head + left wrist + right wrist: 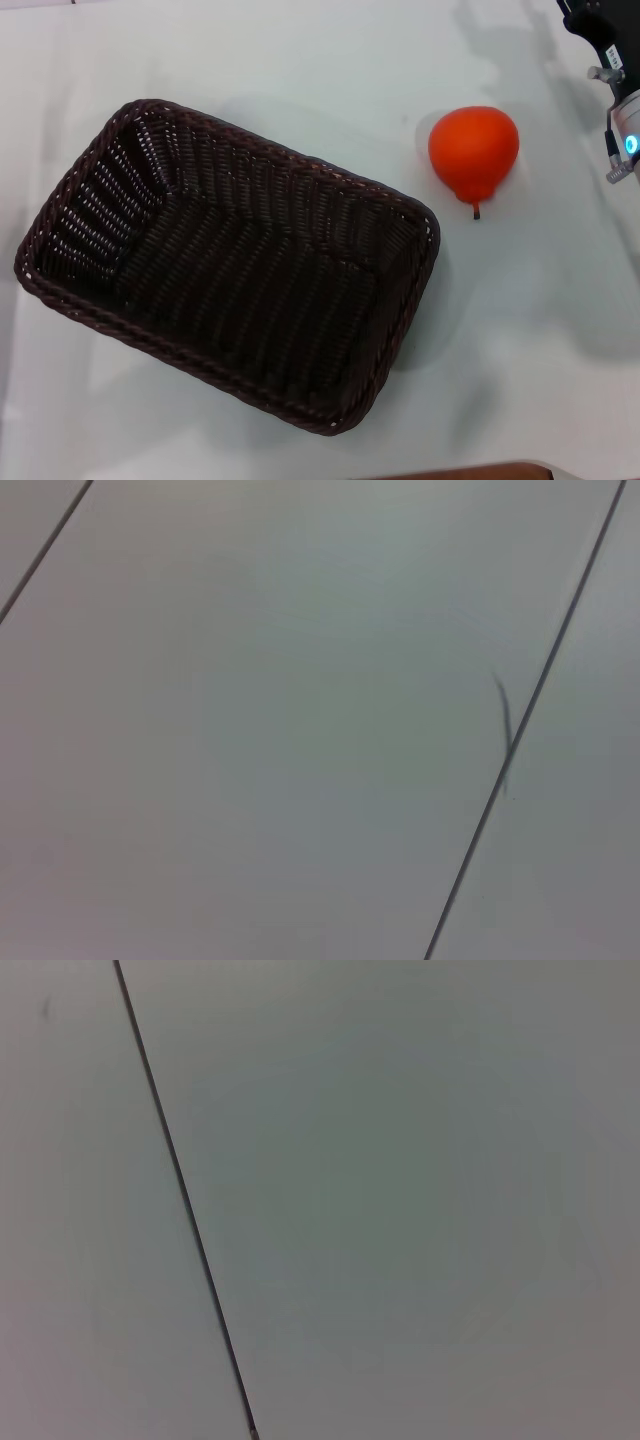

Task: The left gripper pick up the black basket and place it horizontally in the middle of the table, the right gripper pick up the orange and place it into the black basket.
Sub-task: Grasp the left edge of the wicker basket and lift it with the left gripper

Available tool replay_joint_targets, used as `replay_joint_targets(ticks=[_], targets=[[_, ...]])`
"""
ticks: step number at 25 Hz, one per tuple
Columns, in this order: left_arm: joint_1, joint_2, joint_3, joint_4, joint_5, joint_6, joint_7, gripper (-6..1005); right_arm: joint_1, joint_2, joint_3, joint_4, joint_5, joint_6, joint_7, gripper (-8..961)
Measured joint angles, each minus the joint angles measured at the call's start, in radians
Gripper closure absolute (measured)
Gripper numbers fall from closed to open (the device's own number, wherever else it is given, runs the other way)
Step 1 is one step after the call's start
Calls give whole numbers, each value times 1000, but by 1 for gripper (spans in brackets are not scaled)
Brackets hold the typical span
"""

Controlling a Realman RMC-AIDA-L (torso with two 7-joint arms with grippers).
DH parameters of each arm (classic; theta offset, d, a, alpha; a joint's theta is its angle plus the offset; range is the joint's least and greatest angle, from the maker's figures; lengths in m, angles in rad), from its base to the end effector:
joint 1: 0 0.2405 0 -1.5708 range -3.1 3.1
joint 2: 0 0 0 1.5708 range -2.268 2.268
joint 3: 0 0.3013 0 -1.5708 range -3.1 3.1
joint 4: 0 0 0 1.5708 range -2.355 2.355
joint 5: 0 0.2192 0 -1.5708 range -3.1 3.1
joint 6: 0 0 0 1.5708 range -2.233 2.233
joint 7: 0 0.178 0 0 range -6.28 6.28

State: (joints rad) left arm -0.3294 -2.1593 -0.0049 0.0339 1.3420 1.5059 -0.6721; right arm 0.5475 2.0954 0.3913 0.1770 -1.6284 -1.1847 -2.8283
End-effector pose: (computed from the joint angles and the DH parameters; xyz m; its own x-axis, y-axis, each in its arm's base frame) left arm -0.3874 0.3150 -0.0133 0.2898 -0.1991 0.9361 0.9458 -0.0902 -0.3120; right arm 0.3418 0.4133 -0.0442 -0.4632 -0.0715 0.8834 0.8808 0.0728 0.4678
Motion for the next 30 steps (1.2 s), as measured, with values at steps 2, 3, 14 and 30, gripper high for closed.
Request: replay_joint_targets(ticks=[2,3,14,30], targets=[[0,-1,0,5,0,3,-4,124,-1,0,1,0,1,1,0,74],[0,-1,0,5,0,3,-4,125,-1,0,1,-1,1,1,0,74],[0,-2,0,6,-1,2,-4,137,-4,0,1,-1,1,2,0,75],[41,47,429,438,5,76,-550,155,-14,0,1,0,1,2,0,74]])
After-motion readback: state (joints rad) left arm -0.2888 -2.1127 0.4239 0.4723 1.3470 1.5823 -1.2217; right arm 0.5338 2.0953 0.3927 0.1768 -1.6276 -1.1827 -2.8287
